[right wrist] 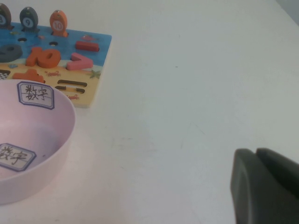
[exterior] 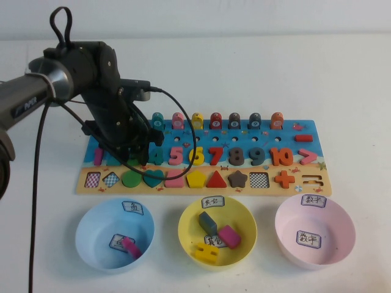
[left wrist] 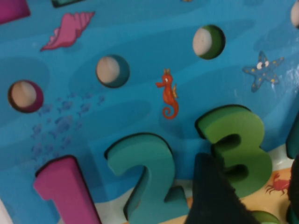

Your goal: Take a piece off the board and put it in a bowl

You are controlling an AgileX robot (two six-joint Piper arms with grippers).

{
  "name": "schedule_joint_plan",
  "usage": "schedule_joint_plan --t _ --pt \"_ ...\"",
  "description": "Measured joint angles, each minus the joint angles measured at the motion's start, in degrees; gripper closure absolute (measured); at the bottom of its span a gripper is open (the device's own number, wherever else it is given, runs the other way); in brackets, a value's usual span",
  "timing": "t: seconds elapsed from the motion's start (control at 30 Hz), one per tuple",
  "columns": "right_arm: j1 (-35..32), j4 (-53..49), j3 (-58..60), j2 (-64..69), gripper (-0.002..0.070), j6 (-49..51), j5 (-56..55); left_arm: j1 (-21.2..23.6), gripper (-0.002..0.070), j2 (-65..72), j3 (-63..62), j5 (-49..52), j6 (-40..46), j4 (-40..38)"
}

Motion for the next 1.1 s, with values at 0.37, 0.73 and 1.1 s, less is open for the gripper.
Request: schedule_joint_plan --t 0.37,0.73,1.1 --pt "0.0 0.0 0.0 0.0 0.0694 0.0 0.0 0.0 0.0498 0.23 -0.11 -0.14 0.0 0.34" --pt "0.0 0.0 0.0 0.0 0.0694 0.0 0.0 0.0 0.0498 0.23 -0.11 -0.14 0.0 0.34" --pt "0.0 0.0 0.0 0.0 0.0694 0.0 0.0 0.0 0.0498 0.12 -0.11 -0.14 0.0 0.34"
